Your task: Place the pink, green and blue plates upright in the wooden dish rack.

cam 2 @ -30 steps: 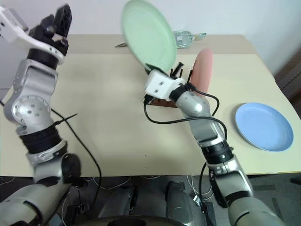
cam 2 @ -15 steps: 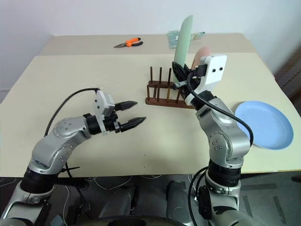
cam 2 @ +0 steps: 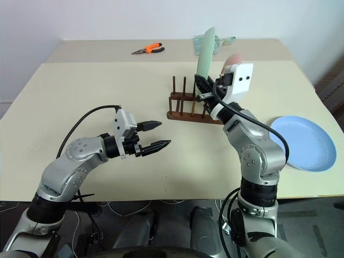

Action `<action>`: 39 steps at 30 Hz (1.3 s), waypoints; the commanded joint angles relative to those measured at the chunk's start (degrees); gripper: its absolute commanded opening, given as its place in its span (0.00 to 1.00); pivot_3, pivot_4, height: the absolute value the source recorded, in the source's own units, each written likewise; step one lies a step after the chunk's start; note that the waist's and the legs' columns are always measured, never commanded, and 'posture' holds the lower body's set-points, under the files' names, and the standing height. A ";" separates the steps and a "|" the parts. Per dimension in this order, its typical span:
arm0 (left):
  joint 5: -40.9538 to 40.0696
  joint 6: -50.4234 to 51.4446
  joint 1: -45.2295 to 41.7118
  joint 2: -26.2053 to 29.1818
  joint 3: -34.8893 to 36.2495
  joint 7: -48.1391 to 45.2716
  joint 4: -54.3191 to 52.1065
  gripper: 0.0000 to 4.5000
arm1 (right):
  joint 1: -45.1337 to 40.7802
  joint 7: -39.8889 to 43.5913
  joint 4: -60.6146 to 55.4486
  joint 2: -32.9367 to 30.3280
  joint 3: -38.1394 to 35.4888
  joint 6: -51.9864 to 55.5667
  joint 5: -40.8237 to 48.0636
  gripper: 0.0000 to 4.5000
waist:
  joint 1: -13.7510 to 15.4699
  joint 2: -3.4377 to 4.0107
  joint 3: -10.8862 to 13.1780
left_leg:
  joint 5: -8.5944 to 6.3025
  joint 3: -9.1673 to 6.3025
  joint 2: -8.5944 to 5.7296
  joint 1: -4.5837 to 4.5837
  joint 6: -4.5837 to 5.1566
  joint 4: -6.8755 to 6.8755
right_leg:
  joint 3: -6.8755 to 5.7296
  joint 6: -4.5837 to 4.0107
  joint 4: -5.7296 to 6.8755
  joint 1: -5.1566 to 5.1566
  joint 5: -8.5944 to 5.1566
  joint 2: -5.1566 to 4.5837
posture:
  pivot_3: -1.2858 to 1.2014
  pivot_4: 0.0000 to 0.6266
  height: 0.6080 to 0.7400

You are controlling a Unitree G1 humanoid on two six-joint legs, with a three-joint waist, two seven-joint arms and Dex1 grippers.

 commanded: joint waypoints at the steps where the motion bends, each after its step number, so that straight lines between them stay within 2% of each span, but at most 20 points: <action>1: 0.43 -0.85 0.60 0.17 0.82 -0.24 -2.28 0.78 | -2.74 0.93 1.21 -2.26 -0.45 -1.30 0.11 0.16 | -0.01 0.00 0.00 | 0.00 0.00 0.00 0.00 0.00 -0.01 | 0.00 0.00 0.00 0.00 0.00 0.00 | 0.52 0.24 1.00; 2: 0.54 -0.83 0.67 0.10 0.74 -0.25 -2.29 0.78 | -3.15 1.59 1.78 -3.41 0.37 -2.41 -1.20 0.24 | 0.02 0.00 0.00 | 0.00 0.00 0.00 0.00 0.00 0.00 | 0.00 0.00 -0.01 0.00 0.00 0.00 | 0.52 0.24 1.00; 5: 0.84 -0.81 0.84 -0.05 0.47 -0.33 -2.40 0.78 | -3.89 3.87 2.26 -7.24 3.11 -6.68 -5.40 0.56 | 0.05 0.00 0.01 | -0.01 0.00 -0.01 -0.01 0.01 0.00 | 0.00 0.02 -0.03 0.01 -0.01 0.00 | 0.52 0.24 1.00; 10: 1.08 -0.80 0.84 -0.17 -0.36 -1.11 -2.15 0.78 | -4.32 8.25 0.38 -17.24 3.62 -13.78 -12.00 0.56 | 0.15 0.00 0.03 | -0.01 0.03 -0.01 -0.03 0.02 0.01 | 0.00 0.04 -0.04 0.01 -0.02 -0.01 | 0.52 0.24 1.00; 14: 1.85 -1.75 -0.69 -1.01 -2.22 -3.17 -0.08 0.78 | -4.01 9.52 -0.98 -24.17 -5.69 -12.13 -8.60 0.56 | 0.29 -0.03 0.04 | -0.02 0.02 -0.02 -0.04 0.04 0.03 | -0.01 0.06 -0.07 0.07 -0.04 -0.04 | 0.52 0.24 1.00; 18: 2.45 -2.71 -3.25 -2.56 -3.78 -5.61 2.77 0.78 | 0.59 8.65 -3.68 -29.21 -15.62 -8.67 -6.75 0.97 | 1.07 -0.05 0.05 | -0.06 0.02 -0.03 -0.07 0.10 0.09 | -0.04 0.05 -0.17 0.13 -0.05 -0.07 | 0.52 0.24 1.00; 19: 2.63 -3.04 -3.95 -2.98 -4.22 -6.34 3.64 0.78 | 3.17 8.49 -4.39 -30.30 -17.76 -7.73 -7.45 0.99 | 1.22 -0.06 0.05 | -0.07 0.03 -0.02 -0.07 0.12 0.07 | -0.05 0.05 -0.19 0.14 -0.05 -0.07 | 0.52 0.24 1.00; 20: 2.82 -3.27 -4.40 -3.30 -4.49 -6.87 4.26 0.78 | 5.03 8.29 -4.90 -31.06 -19.08 -7.10 -7.82 0.99 | 1.35 -0.07 0.05 | -0.07 0.02 -0.02 -0.06 0.13 0.06 | -0.06 0.05 -0.21 0.15 -0.05 -0.06 | 0.52 0.24 1.00; 22: 3.41 -4.34 -6.23 -4.32 -5.83 -8.88 6.49 0.78 | 17.11 10.47 -8.10 -33.54 -20.95 -4.25 -11.14 0.99 | 1.67 -0.06 0.03 | -0.09 0.11 -0.01 -0.05 0.15 0.07 | -0.04 0.04 -0.26 0.18 -0.05 -0.08 | 0.52 0.24 1.00; 25: 4.34 -6.07 -8.80 -5.98 -7.33 -11.13 9.66 0.78 | 32.10 10.39 -12.03 -32.43 -18.53 -3.19 -14.86 0.99 | 2.05 -0.09 0.02 | -0.12 0.06 -0.02 -0.08 0.22 0.09 | -0.14 0.09 -0.41 0.30 -0.10 -0.13 | 0.52 0.24 1.00; 27: 4.80 -6.68 -9.89 -6.91 -7.70 -11.73 10.95 0.78 | 35.43 7.80 -11.87 -29.92 -16.61 -2.73 -16.22 0.99 | 1.39 0.07 0.04 | -0.14 0.20 -0.05 -0.11 0.25 0.15 | -0.03 0.09 -0.49 0.29 -0.09 -0.21 | 0.52 0.24 1.00; 31: 5.51 -7.16 -10.60 -7.94 -7.90 -12.28 11.94 0.78 | 39.67 4.17 -6.03 -29.54 -10.34 -5.80 -24.68 0.99 | 0.52 0.10 0.02 | -0.16 0.44 0.01 0.02 0.30 0.19 | 0.09 0.20 -0.51 0.31 -0.13 -0.19 | 0.52 0.24 1.00; 34: 5.86 -6.97 -10.08 -7.71 -7.73 -12.22 11.06 0.78 | 39.49 1.67 1.16 -30.04 -6.46 -8.16 -30.29 0.80 | 0.40 0.09 0.03 | -0.16 0.39 0.02 0.00 0.29 0.16 | 0.04 0.20 -0.51 0.30 -0.13 -0.19 | 0.52 0.24 1.00; 39: 6.07 -6.44 -8.43 -6.52 -7.04 -11.54 9.45 0.78 | 36.49 1.44 6.92 -29.41 -5.39 -9.90 -32.07 0.23 | 0.37 0.11 0.03 | -0.17 0.37 -0.01 -0.03 0.30 0.14 | 0.05 0.18 -0.54 0.29 -0.11 -0.20 | 0.52 0.24 1.00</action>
